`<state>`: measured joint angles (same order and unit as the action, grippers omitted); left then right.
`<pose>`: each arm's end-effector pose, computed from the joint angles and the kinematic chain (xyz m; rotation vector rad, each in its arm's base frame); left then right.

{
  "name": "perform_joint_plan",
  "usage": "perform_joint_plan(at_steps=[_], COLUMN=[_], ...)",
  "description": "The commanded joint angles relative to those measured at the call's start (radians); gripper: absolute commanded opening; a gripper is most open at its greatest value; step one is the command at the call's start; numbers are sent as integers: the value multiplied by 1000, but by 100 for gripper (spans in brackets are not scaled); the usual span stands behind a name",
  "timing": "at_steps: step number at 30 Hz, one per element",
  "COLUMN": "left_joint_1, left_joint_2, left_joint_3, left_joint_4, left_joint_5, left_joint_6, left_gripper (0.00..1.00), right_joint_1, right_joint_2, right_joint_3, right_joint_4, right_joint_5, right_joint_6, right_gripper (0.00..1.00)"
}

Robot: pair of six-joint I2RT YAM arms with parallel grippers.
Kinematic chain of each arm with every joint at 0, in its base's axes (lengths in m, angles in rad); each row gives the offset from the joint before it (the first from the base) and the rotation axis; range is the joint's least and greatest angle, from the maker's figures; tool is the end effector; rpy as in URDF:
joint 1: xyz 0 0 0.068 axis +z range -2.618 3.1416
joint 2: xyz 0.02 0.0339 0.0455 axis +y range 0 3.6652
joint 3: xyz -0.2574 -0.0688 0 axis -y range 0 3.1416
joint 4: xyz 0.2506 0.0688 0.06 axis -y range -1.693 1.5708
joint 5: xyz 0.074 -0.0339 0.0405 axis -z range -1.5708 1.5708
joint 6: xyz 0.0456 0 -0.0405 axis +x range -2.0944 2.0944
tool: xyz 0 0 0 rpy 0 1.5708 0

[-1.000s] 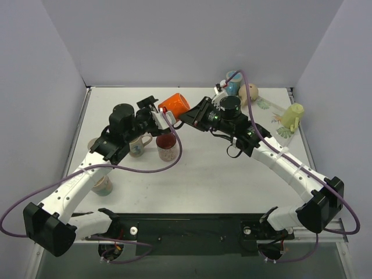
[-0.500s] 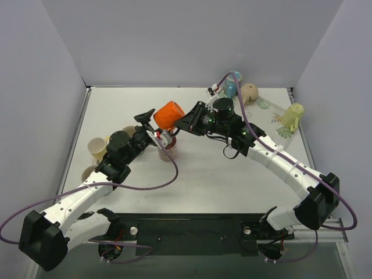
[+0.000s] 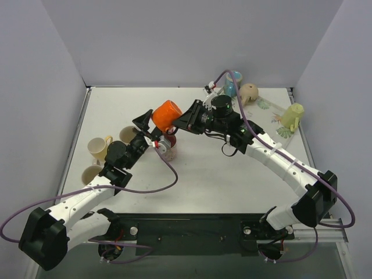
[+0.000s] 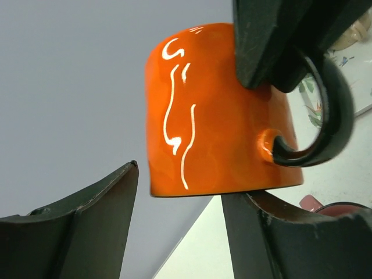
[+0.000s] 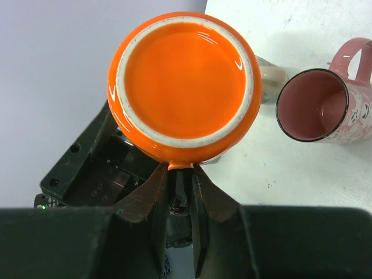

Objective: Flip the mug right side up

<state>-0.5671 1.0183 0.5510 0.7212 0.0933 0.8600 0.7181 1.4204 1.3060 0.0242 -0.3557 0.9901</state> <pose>0.2096 -0.1386 0.3033 0.9228 0.9444 0.1877 0.2558 0.2446 0.3885 -0.0514 1.9181 1.5279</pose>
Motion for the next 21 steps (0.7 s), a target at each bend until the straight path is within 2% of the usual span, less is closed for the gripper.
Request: perform_joint_plan(at_steps=[1,6,10,11,12,13,14,15,16,17,21], left_joint_1=[-19,-20,-20,-20,-19,-22,-22,-24,-24,-27,-30], left_joint_2=[8,19,25,26,28,26,28,26,23,19,-3], left_joint_3=[-17,-57,-48,-49,-57,-60,-69,-74,-80,-82,-105], left_joint_4=[155,256,259,273,287,293,313,319,317,316,328], left_joint_5=[32,34,22,20,22,25,26,25,28,25,13], left_joint_6=[45,143,154,160,165,171,174,175,178,186,169], left_gripper=[67,68,58,51,50,38,31,18,13,0,0], right_joint_1=[20,27,40,43,44,44,46,49,47,47,47], right_joint_2=[55,81,91,91,95,98,104,106,110,112,106], right_joint_3=[79,105,99,101,98,99,96,95,92,88,79], right_joint_4=[91,95,105,103,105,106,106,106,109,112,120], right_joint_5=[-58,-68,-78,-81,-81,-83,-88,-91,-89,-91,-80], right_joint_6=[-19,-11,-10,-10,-10,-10,-8,-8,-7,-7,-4], right_gripper=[0,0,0,0,0,0,0,0,0,0,0])
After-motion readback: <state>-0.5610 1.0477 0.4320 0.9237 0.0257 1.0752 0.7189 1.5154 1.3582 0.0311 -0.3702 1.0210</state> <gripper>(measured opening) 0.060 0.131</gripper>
